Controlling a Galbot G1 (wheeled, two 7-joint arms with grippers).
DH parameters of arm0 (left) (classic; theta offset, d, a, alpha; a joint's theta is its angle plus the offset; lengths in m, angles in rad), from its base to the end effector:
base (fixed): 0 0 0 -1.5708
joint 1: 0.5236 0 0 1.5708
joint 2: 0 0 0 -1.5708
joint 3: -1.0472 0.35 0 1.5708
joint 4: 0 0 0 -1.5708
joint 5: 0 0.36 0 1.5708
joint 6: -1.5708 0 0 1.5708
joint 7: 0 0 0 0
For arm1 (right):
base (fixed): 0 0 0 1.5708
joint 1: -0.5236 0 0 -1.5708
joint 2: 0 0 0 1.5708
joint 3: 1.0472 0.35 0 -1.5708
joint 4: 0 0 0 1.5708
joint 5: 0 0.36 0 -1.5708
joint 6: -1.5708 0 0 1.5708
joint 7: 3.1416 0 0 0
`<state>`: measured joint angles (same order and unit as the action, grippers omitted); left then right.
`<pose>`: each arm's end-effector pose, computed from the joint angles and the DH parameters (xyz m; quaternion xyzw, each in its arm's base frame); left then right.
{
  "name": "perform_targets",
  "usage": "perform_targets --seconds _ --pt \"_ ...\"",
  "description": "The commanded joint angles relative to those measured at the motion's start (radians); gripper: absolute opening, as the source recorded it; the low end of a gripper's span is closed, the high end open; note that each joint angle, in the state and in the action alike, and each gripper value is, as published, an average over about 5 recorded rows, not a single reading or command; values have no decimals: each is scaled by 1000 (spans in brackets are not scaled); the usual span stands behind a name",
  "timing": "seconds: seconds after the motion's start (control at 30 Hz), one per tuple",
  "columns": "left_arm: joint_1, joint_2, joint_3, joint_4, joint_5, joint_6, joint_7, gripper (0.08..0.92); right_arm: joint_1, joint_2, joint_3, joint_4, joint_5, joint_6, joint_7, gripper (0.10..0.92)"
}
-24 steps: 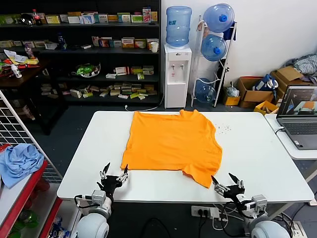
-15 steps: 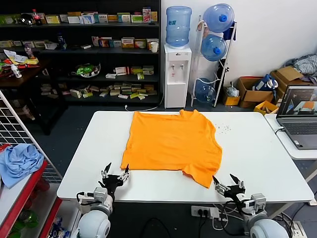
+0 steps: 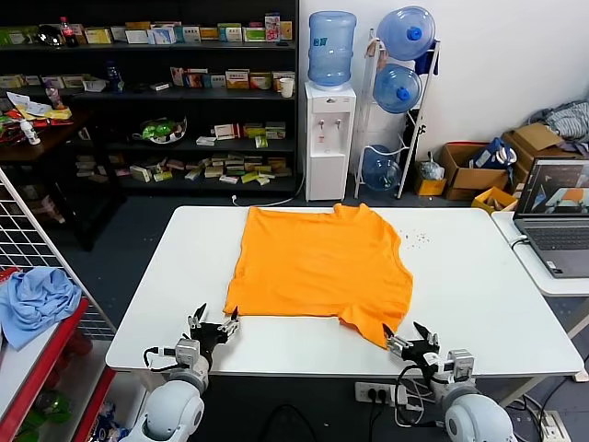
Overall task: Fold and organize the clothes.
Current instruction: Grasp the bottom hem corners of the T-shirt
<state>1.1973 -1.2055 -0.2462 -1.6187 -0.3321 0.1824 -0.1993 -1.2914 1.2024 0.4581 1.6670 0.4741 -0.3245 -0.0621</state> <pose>0.2902 0.0269 -0.3938 -0.0404 -0.9811 -0.0340 0.1860 0.2738 -0.0917 -0.3802 0.0816 -0.9633 -0.0600 0.2486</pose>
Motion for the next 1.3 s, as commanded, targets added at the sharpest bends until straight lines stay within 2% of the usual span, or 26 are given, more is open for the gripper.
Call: perform_targets --seconds 0.03,0.2,0.53,0.87,0.97,1.3 --pt "-10 1 0 12 -9 18 2 803 66 17 -40 -46 -1 -13 8 815" --pt "-8 -3 -6 20 -9 17 7 687 78 26 -54 -50 -11 -15 9 715" --pt "11 -7 -11 0 -12 18 22 392 47 24 -62 0 -36 -37 40 420" --pt "38 -48 -18 -23 -27 15 20 117 0 15 -55 49 -58 -46 45 147" --pt "43 -55 -21 -30 -28 9 21 89 -15 15 -51 63 -61 -44 49 124" --pt "68 -40 -26 -73 -25 -3 25 89 -115 -26 -12 174 -68 -58 69 124"
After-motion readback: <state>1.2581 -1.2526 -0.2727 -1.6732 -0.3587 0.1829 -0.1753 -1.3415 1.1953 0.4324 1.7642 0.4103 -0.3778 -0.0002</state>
